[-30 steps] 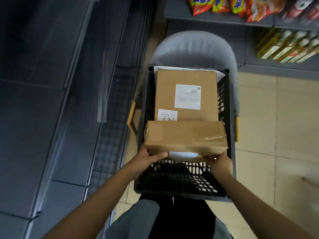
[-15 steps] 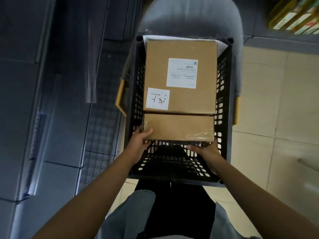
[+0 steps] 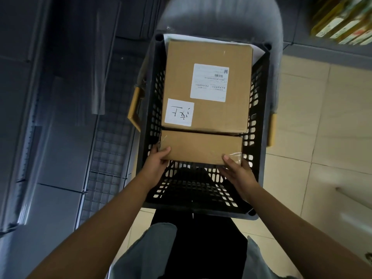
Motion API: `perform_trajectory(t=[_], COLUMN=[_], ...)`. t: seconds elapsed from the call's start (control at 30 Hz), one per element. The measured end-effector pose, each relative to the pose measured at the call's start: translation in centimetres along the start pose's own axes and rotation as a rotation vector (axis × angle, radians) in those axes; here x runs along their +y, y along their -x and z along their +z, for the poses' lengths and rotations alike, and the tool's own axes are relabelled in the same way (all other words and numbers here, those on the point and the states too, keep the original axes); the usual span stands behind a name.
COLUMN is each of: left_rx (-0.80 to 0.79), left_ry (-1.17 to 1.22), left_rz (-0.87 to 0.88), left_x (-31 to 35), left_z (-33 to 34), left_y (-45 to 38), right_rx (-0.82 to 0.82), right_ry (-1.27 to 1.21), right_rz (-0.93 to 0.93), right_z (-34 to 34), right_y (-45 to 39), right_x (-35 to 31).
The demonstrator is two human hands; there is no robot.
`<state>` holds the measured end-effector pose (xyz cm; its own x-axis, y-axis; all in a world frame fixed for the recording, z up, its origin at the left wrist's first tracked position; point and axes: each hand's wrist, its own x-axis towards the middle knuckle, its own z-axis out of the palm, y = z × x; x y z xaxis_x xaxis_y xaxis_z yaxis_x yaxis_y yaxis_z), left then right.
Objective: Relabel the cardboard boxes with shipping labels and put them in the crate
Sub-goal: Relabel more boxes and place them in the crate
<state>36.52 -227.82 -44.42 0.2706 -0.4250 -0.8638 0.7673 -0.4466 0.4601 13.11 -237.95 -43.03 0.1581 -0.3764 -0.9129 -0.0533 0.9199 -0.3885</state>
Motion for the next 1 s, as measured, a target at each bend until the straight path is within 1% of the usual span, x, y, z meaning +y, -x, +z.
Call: perform_trajectory(t=[0.2,0.4,0.5,0.57,0.63,0.73,0.83,0.9,1.0], left_rx=[0.014,0.097,0.152,0.155,0.137,0.109,0.129,0.146,0.190], left_ry=[-0.020,-0.306,-0.413,-0.438,-0.488,-0.575,-0.759,-0.973,-1.368], left_rz=[-0.003,-0.078,-0.128,-0.165,-0.149,-0.052,0.059,0.191,0.493], left_x=[0.0,0.9,2.2,3.1,4.1,5.6,7.5,9.1,11.6], left_z=[0.5,0.8,1.7,2.3,2.7,3.1,3.7,4.0,4.4], left_y=[0.0,0.8,1.9,2.8,3.8,5.7,7.6,8.9,11.4], right_rx=[0.025,0.123,0.147,0.150,0.149,0.144,0.145,0.156,0.210], right_ry=[0.014,0.177,0.227,0.274,0.360,0.463,0.708,0.831,1.189], right_rz=[-0.016,-0.015,0.056,0.131,0.161,0.120,0.023,-0.089,-0.338], right_z=[1.0,1.6,1.7,2.0,2.4,2.9,3.6,4.4,6.1], right_y=[0.7,1.6,2.7,3.7,5.0,7.2,9.1,10.1,11.7], right_x=[-0.4,-0.7,-1.1,-1.7,-2.7,-4.3,-6.1,-7.4,-9.5])
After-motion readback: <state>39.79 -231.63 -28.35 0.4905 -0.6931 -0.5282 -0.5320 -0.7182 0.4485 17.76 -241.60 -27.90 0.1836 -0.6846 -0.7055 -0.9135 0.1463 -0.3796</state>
